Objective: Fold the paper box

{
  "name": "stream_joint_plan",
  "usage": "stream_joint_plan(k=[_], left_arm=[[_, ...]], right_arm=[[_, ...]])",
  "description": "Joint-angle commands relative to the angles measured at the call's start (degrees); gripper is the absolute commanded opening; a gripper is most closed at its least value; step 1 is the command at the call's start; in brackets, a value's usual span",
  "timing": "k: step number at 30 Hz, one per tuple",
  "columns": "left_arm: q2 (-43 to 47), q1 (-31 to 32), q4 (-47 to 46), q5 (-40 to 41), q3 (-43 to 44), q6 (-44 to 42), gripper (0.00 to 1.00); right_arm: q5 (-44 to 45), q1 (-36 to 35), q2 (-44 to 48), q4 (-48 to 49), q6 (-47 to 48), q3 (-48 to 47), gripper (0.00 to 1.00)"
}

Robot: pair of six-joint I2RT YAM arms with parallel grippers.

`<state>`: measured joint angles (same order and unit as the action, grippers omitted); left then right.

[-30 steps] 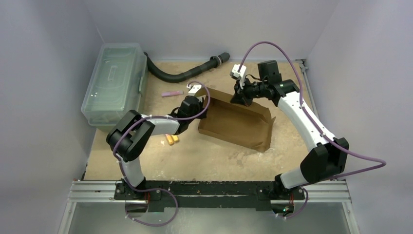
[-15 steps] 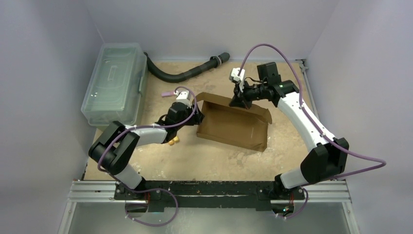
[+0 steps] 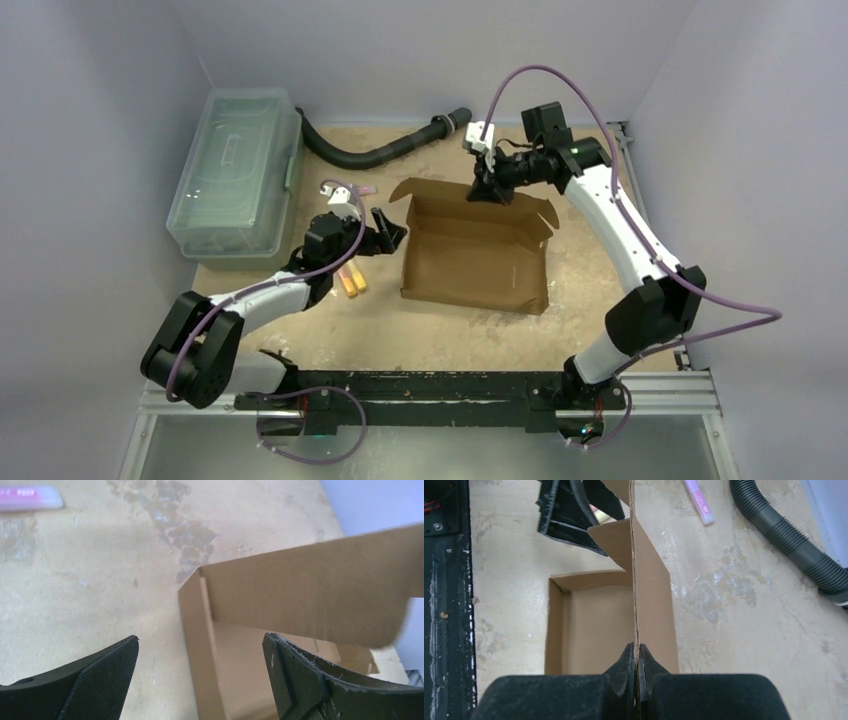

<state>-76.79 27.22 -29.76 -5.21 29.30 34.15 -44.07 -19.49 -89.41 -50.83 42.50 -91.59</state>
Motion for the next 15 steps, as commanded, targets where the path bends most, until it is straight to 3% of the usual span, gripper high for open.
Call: stream_joint_plan(k=[1, 4, 10, 15], left_arm=[[0.66, -0.86, -2.06, -7.18, 1.17, -2.41, 0.95], [-3.31, -0.69, -0.20, -8.75, 3.27, -2.50, 0.92], [-6.47, 1.63, 6.15, -3.87, 5.81, -4.66, 0.86], [-11.79, 3.28, 10.54, -0.59, 9.36, -5.56, 0.62]], right_arm=[[-1.61, -0.10, -4.65, -6.40, 3.50, -7.93, 0.00], [-2.41, -0.05, -6.81, -7.28, 2.68, -10.23, 0.00], [1.18, -0.07, -8.81, -3.74, -3.12, -10.94, 0.00], [-0.08, -0.08, -10.55, -5.15, -3.31, -13.72, 0.00]])
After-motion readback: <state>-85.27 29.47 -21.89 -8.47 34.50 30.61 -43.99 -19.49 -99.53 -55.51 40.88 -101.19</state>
